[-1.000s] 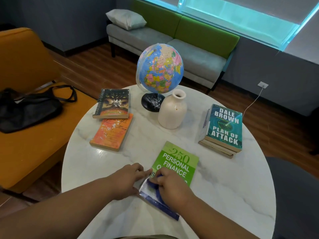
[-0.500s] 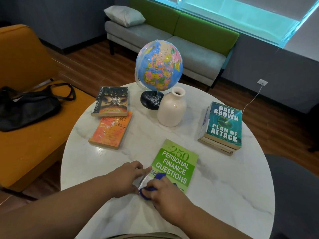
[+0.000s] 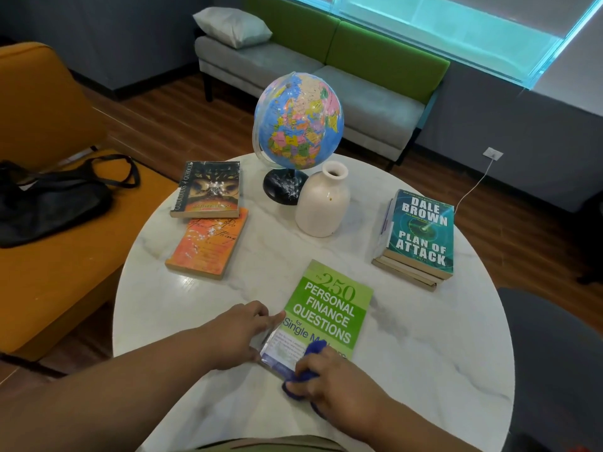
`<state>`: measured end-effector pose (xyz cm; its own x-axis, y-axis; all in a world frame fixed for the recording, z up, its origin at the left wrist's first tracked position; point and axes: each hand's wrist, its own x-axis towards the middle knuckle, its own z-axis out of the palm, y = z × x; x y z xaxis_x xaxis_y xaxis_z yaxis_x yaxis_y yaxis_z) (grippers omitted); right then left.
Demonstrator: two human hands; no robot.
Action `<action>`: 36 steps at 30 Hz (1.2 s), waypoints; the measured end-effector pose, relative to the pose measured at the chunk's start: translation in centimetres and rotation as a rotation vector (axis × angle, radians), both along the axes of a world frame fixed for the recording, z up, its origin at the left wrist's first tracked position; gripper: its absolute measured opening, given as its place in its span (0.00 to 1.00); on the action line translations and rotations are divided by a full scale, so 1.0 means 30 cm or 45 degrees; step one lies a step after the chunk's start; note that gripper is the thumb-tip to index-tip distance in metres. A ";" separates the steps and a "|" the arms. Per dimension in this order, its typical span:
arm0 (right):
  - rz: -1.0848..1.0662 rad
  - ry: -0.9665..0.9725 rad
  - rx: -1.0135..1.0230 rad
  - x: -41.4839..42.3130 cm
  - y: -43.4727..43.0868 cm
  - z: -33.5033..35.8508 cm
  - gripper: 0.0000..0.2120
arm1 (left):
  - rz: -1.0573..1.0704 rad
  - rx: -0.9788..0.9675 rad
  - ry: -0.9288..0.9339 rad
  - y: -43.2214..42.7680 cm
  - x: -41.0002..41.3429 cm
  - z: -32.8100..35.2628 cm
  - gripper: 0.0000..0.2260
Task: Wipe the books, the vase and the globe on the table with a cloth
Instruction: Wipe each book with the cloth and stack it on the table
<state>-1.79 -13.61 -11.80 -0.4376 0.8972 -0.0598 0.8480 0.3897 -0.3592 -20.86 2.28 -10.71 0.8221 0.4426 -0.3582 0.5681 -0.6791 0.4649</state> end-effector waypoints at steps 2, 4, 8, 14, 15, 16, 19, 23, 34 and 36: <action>0.016 0.033 0.020 0.057 -0.023 0.007 0.13 | 0.006 -0.010 0.009 -0.003 0.001 0.001 0.36; -0.066 0.061 0.081 0.111 -0.021 0.013 0.12 | 0.012 -0.016 0.021 -0.004 0.001 0.002 0.36; -0.401 0.054 0.233 0.169 0.017 -0.008 0.21 | 0.024 -0.023 0.010 -0.007 0.002 0.007 0.34; -0.139 -0.019 0.092 0.072 -0.039 -0.001 0.13 | 0.018 -0.018 -0.009 -0.008 -0.004 0.001 0.32; -0.036 -0.059 0.112 0.080 -0.048 0.002 0.13 | 0.023 -0.014 -0.013 -0.010 -0.006 -0.001 0.32; 0.015 -0.075 0.117 0.096 -0.048 0.015 0.14 | 0.026 -0.007 -0.017 -0.012 -0.006 -0.002 0.31; -0.018 0.006 0.186 0.154 -0.010 0.027 0.18 | 0.031 -0.003 -0.021 -0.014 -0.003 0.000 0.31; -0.675 0.176 -0.059 0.264 0.125 0.019 0.05 | 0.029 0.008 -0.003 -0.014 -0.002 0.004 0.32; -0.119 -0.141 0.102 -0.005 0.082 -0.049 0.16 | 0.065 0.001 -0.044 -0.018 -0.015 -0.025 0.36; 0.019 -0.122 0.139 -0.024 0.085 -0.047 0.15 | 0.083 -0.016 -0.050 -0.017 -0.016 -0.027 0.37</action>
<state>-2.52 -11.06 -13.21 -0.4479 0.8941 -0.0047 0.8702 0.4347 -0.2319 -21.33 1.76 -11.53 0.8053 0.4911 -0.3320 0.5919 -0.6353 0.4959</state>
